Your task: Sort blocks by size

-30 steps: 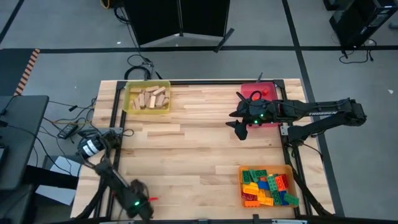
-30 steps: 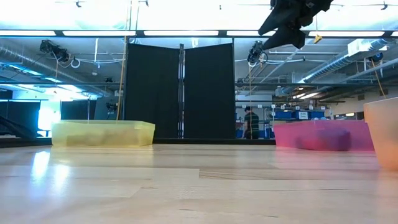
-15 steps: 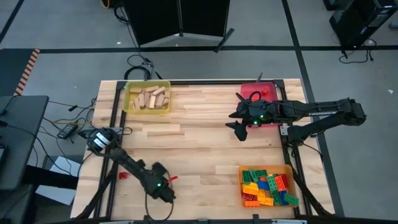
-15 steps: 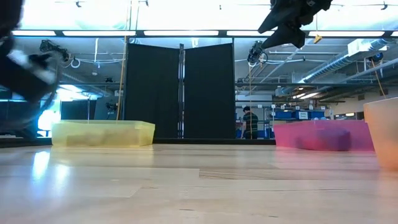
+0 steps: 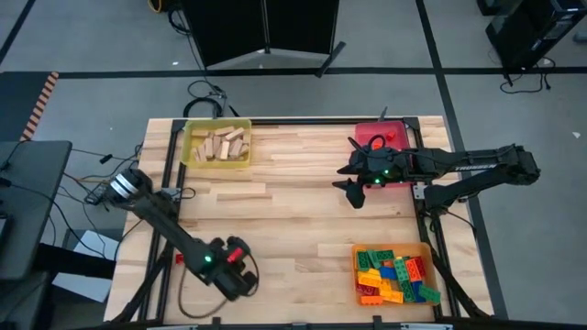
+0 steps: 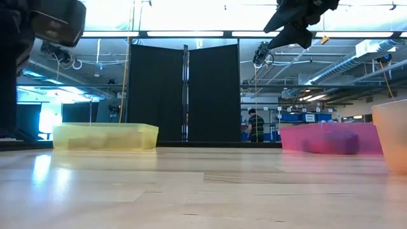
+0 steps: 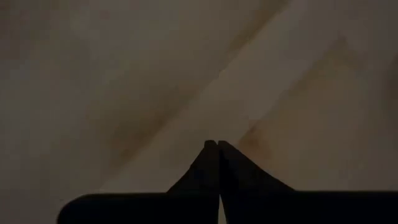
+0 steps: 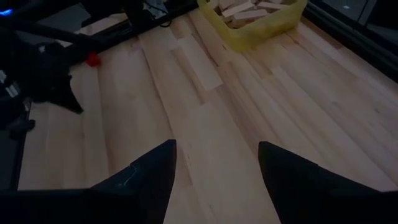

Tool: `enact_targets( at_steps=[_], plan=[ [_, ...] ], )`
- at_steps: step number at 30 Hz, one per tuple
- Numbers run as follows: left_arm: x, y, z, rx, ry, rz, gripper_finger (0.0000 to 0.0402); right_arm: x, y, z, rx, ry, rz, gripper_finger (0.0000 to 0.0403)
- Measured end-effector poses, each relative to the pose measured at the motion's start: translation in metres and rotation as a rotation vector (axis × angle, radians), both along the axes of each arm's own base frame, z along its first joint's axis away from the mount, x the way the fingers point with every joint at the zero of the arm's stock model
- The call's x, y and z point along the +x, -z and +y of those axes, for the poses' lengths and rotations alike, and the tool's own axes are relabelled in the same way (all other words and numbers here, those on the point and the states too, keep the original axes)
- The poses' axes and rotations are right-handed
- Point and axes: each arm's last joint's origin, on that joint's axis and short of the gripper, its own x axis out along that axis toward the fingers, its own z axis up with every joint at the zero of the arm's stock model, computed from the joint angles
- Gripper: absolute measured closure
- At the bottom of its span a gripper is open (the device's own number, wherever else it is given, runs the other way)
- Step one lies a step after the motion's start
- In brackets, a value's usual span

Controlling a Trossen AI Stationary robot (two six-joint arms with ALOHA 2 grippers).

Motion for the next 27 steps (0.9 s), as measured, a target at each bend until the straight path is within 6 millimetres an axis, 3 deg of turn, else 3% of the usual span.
enact_targets(
  at_steps=[3, 8, 14, 19, 27],
  plan=[
    [-0.013, -0.009, 0.013, 0.003, 0.080, -0.021, 0.0399, 0.000, 0.000, 0.000, 0.012, 0.009, -0.003, 0.0162],
    [-0.037, -0.008, 0.030, -0.049, 0.315, 0.129, 0.0388, 0.000, 0.000, 0.000, 0.042, 0.031, -0.012, 0.0159],
    [-0.045, -0.004, 0.035, -0.122, 0.506, 0.272, 0.0350, 0.003, -0.004, -0.001, 0.079, 0.103, -0.072, 0.0163],
    [-0.044, -0.004, 0.036, -0.055, 0.556, 0.246, 0.0288, 0.005, -0.008, -0.004, 0.106, 0.198, -0.140, 0.0163],
    [-0.049, -0.004, 0.044, 0.129, 0.594, 0.277, 0.0150, 0.015, -0.007, -0.006, 0.183, 0.317, -0.211, 0.0167]
  ],
)
